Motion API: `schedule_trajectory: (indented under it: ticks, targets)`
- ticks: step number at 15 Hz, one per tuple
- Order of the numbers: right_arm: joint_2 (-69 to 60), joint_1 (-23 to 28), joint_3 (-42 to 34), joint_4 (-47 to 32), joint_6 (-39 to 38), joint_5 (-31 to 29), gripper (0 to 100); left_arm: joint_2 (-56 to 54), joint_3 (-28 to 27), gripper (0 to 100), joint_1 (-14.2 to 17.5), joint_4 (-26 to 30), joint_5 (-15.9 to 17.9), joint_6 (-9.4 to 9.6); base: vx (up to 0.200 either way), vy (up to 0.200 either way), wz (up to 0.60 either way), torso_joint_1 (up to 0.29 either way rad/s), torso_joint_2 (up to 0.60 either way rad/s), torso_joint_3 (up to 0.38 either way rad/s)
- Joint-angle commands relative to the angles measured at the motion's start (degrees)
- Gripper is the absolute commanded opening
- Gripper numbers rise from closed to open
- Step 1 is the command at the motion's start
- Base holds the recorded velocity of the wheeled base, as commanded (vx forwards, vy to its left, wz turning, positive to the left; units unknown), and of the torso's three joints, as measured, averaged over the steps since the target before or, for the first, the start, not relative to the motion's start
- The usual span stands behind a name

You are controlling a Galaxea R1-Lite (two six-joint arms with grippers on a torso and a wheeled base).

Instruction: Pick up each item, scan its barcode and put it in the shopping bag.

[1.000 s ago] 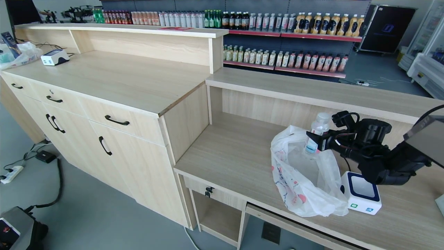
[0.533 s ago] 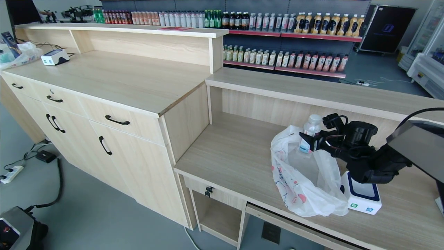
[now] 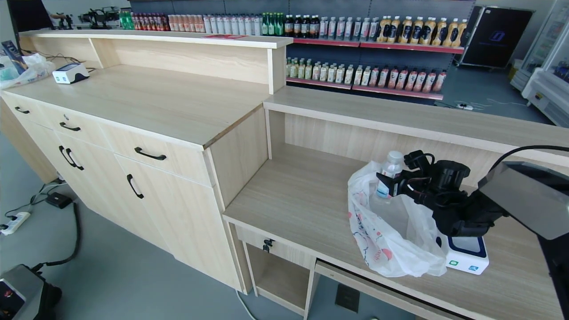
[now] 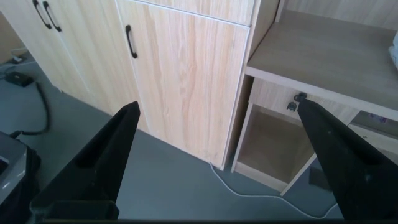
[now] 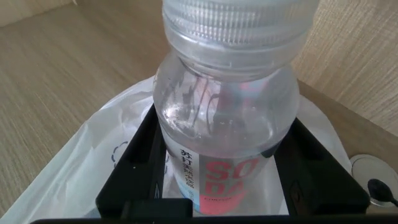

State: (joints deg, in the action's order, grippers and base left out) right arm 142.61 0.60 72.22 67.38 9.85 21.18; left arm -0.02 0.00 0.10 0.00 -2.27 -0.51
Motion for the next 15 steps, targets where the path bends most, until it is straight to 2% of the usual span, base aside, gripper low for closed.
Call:
schedule_trajectory:
  ticks: [1, 8, 9, 12, 15]
  targets:
    - [1.80, -0.33, 0.82, -0.05, 0.08, 0.01, 0, 0.02, 0.00, 100, -0.01, 0.00, -0.02, -0.02, 0.000, 0.000, 0.00, 0.000, 0.00, 0.000]
    - [2.24, -0.42, 0.03, 0.30, 0.87, -0.26, 0, 0.02, 0.00, 100, -0.01, 0.00, -0.02, -0.02, 0.000, 0.000, 0.00, 0.000, 0.00, 0.000]
    - [2.06, -0.42, -0.15, 0.30, 0.87, -0.26, 100, 0.02, 0.00, 100, -0.01, 0.00, -0.02, -0.02, 0.000, 0.000, 0.00, 0.000, 0.00, 0.000]
    - [-2.51, -0.42, -2.52, -1.02, 0.70, 0.01, 100, 0.02, 0.00, 100, -0.01, 0.00, -0.02, -0.02, 0.000, 0.000, 0.00, 0.000, 0.00, 0.000]
    - [-13.05, -0.25, -6.47, -9.11, 0.70, 0.01, 100, 0.02, 0.00, 100, -0.01, 0.00, -0.02, -0.02, 0.000, 0.000, 0.00, 0.000, 0.00, 0.000]
